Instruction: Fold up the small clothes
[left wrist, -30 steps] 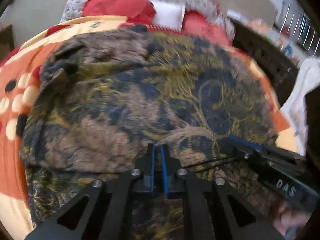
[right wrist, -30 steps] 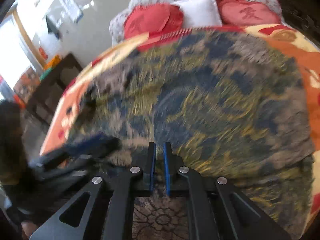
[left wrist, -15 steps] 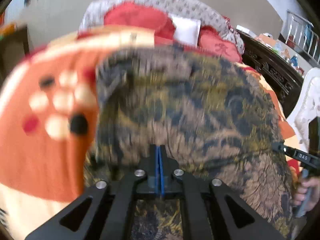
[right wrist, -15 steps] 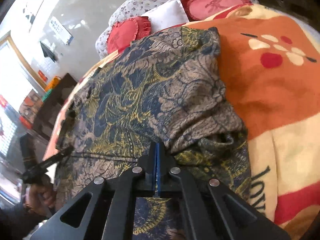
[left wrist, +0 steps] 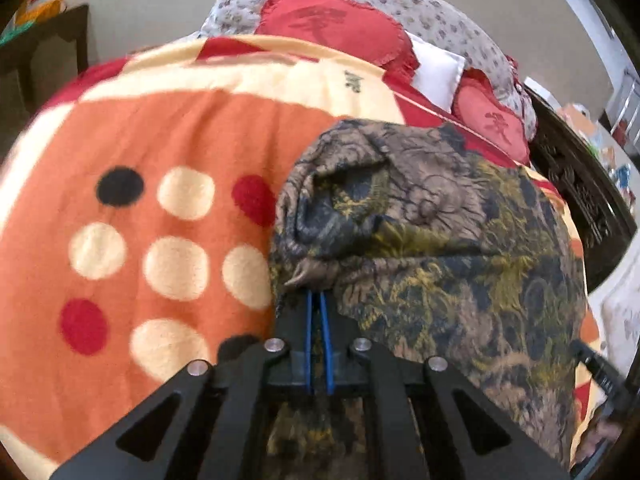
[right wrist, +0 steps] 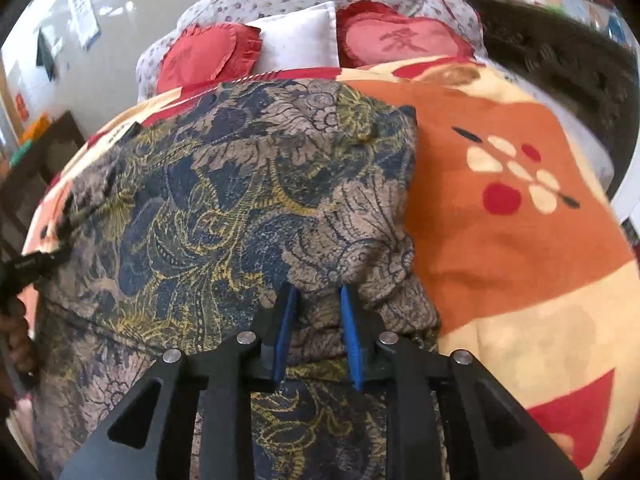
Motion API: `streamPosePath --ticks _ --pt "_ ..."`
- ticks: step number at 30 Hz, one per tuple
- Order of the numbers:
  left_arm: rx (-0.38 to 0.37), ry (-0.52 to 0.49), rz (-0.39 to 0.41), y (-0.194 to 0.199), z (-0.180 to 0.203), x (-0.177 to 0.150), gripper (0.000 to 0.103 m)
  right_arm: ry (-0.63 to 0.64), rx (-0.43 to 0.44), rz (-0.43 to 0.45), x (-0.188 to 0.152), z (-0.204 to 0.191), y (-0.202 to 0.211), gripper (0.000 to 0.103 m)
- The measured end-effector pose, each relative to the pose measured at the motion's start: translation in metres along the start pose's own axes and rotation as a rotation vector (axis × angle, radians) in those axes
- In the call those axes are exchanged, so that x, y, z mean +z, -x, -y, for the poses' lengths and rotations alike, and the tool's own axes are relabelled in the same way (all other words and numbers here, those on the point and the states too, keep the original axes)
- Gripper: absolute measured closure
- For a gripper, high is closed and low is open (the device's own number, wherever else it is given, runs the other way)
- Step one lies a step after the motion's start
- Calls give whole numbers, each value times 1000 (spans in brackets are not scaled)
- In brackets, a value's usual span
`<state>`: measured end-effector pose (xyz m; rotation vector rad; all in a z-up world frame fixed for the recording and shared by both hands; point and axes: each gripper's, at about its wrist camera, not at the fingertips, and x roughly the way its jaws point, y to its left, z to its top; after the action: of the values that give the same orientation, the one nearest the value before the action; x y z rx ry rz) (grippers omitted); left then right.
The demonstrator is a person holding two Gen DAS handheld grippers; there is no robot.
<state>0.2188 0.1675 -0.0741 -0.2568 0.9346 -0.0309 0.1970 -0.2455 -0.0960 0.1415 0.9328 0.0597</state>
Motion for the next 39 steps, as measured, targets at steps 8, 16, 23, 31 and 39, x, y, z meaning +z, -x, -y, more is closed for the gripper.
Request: streamPosePath --ticks 8,16,23,31,39 --pt "57 -138 -9 2 14 -42 69 73 -56 -93 -17 -32 -6 70" --pt "-68 -202 85 111 4 -56 52 61 -42 122 -21 -39 113 69" --pt "-176 -260 -82 160 -34 -142 23 111 11 141 -115 -32 208 56" --pt "-395 -153 -334 163 -53 -233 24 -30 21 146 -207 -8 225 56" --pt "-686 -49 -464 166 -51 -271 39 -119 47 203 -225 0 239 56"
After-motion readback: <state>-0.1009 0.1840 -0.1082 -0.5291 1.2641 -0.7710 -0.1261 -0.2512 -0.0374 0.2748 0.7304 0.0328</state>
